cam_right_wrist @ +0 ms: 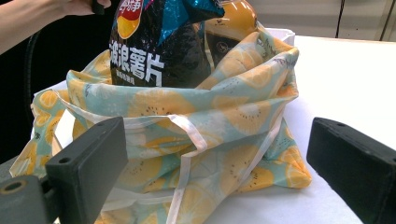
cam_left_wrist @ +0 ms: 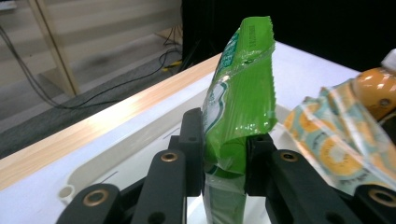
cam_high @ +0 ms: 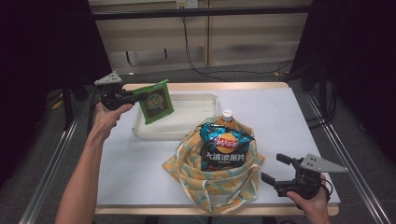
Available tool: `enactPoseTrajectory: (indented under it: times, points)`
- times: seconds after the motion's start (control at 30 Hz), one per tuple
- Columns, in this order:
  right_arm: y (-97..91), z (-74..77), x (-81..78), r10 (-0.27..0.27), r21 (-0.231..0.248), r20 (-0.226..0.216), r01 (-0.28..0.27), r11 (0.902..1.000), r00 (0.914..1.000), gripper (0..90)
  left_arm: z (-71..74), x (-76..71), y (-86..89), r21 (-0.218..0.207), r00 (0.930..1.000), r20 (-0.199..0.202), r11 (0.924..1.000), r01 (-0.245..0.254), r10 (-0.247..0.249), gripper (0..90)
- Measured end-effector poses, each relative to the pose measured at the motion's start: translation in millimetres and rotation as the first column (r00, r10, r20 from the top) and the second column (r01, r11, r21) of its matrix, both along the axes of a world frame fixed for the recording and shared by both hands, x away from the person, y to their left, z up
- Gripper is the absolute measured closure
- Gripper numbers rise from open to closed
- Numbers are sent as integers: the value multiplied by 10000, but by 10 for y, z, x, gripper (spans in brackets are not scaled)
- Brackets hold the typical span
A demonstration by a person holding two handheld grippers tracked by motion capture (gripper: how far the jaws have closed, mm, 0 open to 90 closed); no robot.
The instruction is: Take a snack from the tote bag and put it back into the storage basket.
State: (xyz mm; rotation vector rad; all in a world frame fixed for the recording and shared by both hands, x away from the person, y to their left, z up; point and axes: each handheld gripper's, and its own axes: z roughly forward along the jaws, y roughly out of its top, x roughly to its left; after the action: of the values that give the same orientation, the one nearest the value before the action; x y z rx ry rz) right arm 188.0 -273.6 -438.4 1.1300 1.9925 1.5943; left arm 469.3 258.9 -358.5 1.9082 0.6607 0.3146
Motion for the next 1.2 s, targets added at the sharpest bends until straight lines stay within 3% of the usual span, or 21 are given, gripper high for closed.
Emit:
enactPoseTrajectory:
  times: [0.17, 0.33, 0.6, 0.9, 1.07, 1.2]
  points:
    - [3, -2, 3, 35, 19, -5, -35, 10000, 10000, 50, -58, 142, 4, -84, 9999, 63, 9999, -114, 115, 746]
    - [-4, -5, 7, 41, 33, -49, -41, 10000, 10000, 49, -179, 282, 5, -107, 9992, -279, 9996, -280, 277, 745]
    - [0, -5, 8, 95, 28, -62, -95, 10000, 9999, 53, -323, 379, -64, -49, 9988, -401, 9996, -283, 281, 744]
    - [9, -8, 6, 219, -37, -97, -220, 9998, 9997, 56, -353, 460, -21, -156, 9979, -288, 9982, -580, 575, 743]
    - [14, -13, 13, 370, -85, -120, -371, 9993, 9992, 64, -414, 482, -27, 192, 9976, -258, 9978, -641, 645, 742]
    - [25, -15, 15, 445, -115, -130, -447, 9989, 9989, 66, -469, 493, -44, 711, 9975, -163, 9952, -668, 681, 738]
